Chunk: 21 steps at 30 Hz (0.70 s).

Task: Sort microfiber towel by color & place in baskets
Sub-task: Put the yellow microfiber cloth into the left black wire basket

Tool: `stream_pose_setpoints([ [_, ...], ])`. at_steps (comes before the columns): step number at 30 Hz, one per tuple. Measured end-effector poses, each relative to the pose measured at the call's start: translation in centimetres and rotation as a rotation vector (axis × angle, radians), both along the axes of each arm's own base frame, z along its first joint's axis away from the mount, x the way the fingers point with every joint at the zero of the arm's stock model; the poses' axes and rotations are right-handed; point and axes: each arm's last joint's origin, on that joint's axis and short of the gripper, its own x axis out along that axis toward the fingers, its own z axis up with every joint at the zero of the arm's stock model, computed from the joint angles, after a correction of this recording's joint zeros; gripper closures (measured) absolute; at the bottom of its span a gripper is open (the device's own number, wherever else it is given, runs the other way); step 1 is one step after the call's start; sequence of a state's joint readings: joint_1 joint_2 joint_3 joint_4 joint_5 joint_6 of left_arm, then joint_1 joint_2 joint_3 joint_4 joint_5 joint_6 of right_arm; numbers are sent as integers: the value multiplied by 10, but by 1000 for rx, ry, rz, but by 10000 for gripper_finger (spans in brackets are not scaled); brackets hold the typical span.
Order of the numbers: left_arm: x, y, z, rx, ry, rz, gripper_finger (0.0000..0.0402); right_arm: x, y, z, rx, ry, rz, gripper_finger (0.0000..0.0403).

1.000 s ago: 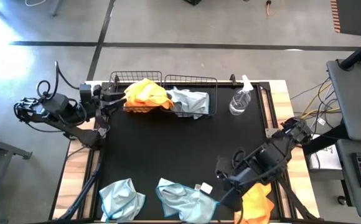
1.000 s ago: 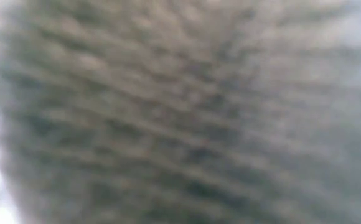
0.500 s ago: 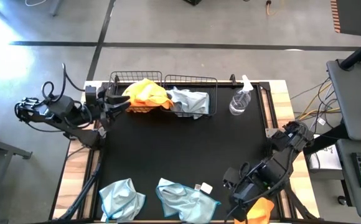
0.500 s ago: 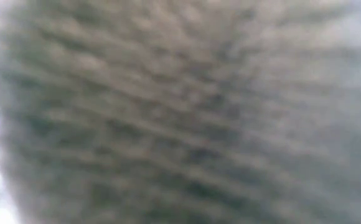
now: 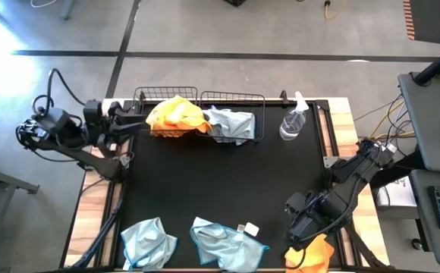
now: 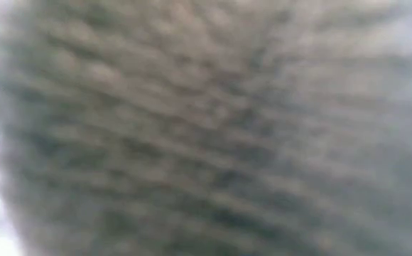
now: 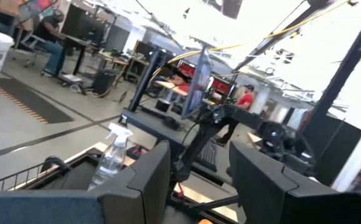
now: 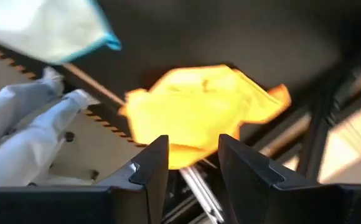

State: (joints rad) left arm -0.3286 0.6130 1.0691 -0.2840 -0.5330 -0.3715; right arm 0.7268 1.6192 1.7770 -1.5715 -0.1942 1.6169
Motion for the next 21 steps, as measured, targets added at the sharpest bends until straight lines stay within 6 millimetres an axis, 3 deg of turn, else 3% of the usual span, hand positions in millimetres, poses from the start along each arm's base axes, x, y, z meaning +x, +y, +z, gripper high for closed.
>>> stream_pose_setpoints([
  [7,-11,4,2,12,-23,2,251,-22,-1,-28,-20,135,-48,268],
  [21,-10,3,1,15,-15,1,251,-22,21,-110,115,81,4,268],
])
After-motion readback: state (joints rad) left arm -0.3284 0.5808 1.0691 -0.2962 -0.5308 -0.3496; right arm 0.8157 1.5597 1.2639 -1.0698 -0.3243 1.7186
